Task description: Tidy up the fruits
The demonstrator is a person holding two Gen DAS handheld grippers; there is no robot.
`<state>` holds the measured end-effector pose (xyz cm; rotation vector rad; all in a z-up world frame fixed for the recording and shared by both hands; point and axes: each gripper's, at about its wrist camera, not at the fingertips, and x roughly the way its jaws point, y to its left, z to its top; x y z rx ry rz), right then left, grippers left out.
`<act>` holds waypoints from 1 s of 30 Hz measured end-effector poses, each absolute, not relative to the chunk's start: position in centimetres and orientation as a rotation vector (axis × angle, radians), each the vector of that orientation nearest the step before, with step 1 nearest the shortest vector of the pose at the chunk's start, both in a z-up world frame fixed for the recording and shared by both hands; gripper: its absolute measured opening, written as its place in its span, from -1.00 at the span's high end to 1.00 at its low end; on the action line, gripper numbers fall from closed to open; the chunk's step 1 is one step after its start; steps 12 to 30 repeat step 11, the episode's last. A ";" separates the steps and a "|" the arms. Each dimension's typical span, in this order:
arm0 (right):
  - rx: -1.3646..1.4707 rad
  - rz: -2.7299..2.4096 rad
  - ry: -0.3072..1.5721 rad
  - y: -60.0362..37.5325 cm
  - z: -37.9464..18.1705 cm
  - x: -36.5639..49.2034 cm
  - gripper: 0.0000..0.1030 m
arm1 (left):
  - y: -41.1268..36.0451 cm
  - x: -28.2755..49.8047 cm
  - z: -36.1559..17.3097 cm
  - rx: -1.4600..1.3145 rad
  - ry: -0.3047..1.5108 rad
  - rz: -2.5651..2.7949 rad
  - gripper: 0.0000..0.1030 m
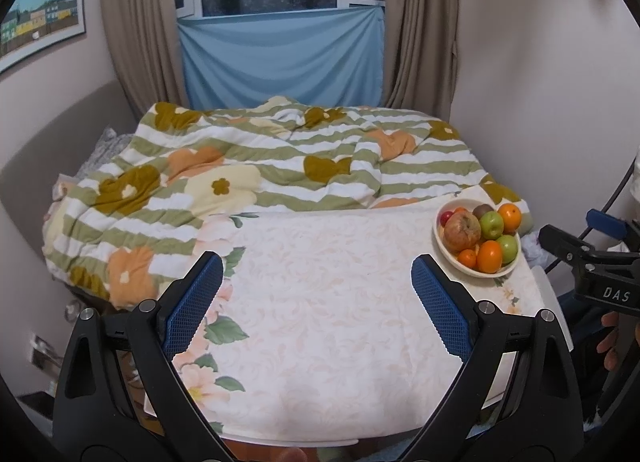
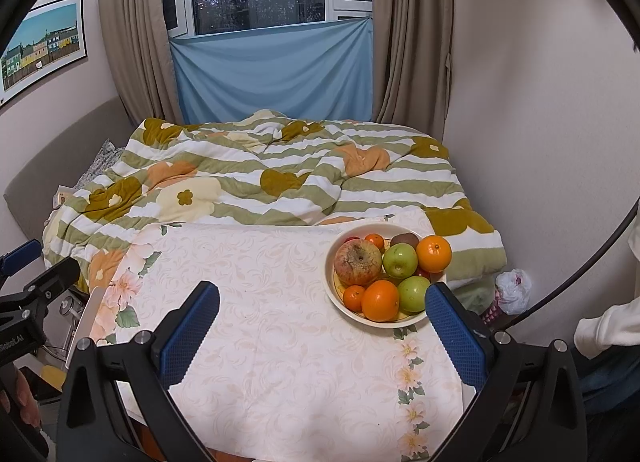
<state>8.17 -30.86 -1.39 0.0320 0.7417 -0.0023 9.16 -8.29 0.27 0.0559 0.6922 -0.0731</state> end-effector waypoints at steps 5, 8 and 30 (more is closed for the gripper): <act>0.032 -0.003 0.742 -30.9 -1.4 8.2 -0.99 | -8.9 9.1 0.0 0.071 0.696 -0.073 -1.00; 0.033 -0.002 0.744 -30.9 -1.4 8.2 -0.99 | -9.0 9.0 0.0 0.064 0.685 -0.074 -1.00; 0.033 -0.002 0.749 -30.8 -1.5 8.2 -0.99 | -9.1 9.2 -0.1 0.062 0.683 -0.064 -1.00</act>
